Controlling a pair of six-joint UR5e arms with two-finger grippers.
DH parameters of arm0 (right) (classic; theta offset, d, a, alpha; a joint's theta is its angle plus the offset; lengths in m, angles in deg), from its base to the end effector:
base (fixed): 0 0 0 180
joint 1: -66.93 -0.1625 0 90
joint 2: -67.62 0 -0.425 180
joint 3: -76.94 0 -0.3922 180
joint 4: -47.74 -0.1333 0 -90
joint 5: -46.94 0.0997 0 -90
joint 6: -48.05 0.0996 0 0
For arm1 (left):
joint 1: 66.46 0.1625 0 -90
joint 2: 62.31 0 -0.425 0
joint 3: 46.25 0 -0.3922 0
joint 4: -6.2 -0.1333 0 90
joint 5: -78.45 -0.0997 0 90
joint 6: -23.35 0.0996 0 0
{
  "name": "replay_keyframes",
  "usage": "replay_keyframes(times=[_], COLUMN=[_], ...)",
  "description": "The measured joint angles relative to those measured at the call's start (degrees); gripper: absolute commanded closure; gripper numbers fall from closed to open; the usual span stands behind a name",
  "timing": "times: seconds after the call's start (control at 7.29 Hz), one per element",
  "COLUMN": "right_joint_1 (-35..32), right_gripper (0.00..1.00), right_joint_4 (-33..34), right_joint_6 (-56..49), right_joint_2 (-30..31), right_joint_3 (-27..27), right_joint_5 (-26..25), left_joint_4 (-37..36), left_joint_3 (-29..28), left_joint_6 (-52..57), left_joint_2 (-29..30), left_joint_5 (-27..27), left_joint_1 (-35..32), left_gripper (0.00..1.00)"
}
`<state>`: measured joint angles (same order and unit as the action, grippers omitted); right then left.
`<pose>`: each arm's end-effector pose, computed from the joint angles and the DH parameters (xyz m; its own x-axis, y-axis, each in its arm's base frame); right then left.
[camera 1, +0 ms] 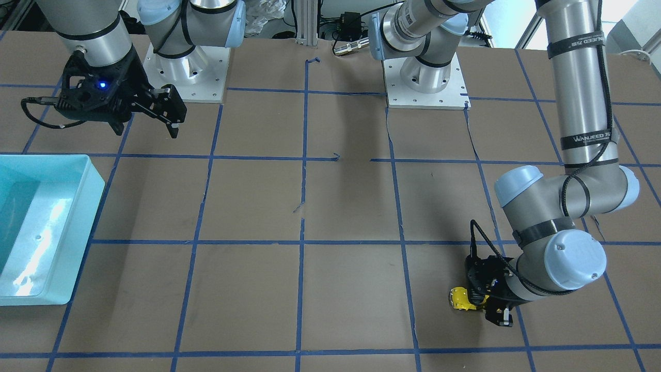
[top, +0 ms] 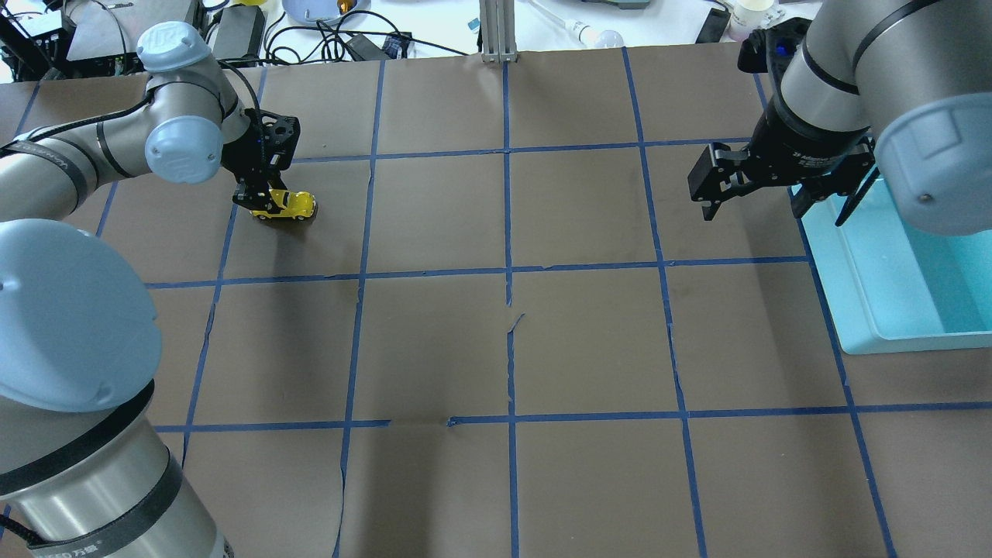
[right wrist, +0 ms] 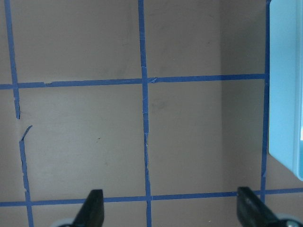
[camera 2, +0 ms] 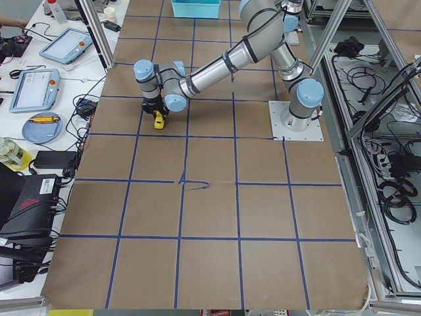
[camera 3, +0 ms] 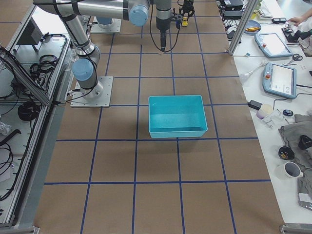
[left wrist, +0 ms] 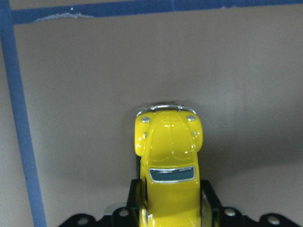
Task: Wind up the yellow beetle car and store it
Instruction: 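Drag the held car backward along the table with the left gripper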
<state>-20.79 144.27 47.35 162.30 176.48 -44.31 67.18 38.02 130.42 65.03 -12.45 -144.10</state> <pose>0.1128 -0.4635 0.4562 -0.9994 0.0282 0.0222 0.0276 0.9992 -0.0289 0.0183 -0.6992 0.1908 0.0823 0.9955 0.0478 0.9966 -0.0825 0.0017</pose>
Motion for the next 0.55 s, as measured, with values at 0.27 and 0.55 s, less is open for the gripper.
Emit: replay_keyframes(times=[0.27, 0.55], right_joint_1=[0.0, -0.04], right_gripper=[0.0, 0.0], right_joint_4=[-0.01, -0.01], right_joint_6=[0.0, 0.06], right_joint_2=[0.04, 0.04], right_joint_3=[-0.03, 0.01], right_joint_5=[0.0, 0.0], left_joint_4=[-1.04, -1.5], left_joint_3=[0.35, 0.43], left_joint_6=[-0.09, -0.12], left_joint_2=[0.01, 0.01], left_joint_5=[-0.07, -0.07], left_joint_1=[0.24, 0.29], left_gripper=[0.98, 0.97])
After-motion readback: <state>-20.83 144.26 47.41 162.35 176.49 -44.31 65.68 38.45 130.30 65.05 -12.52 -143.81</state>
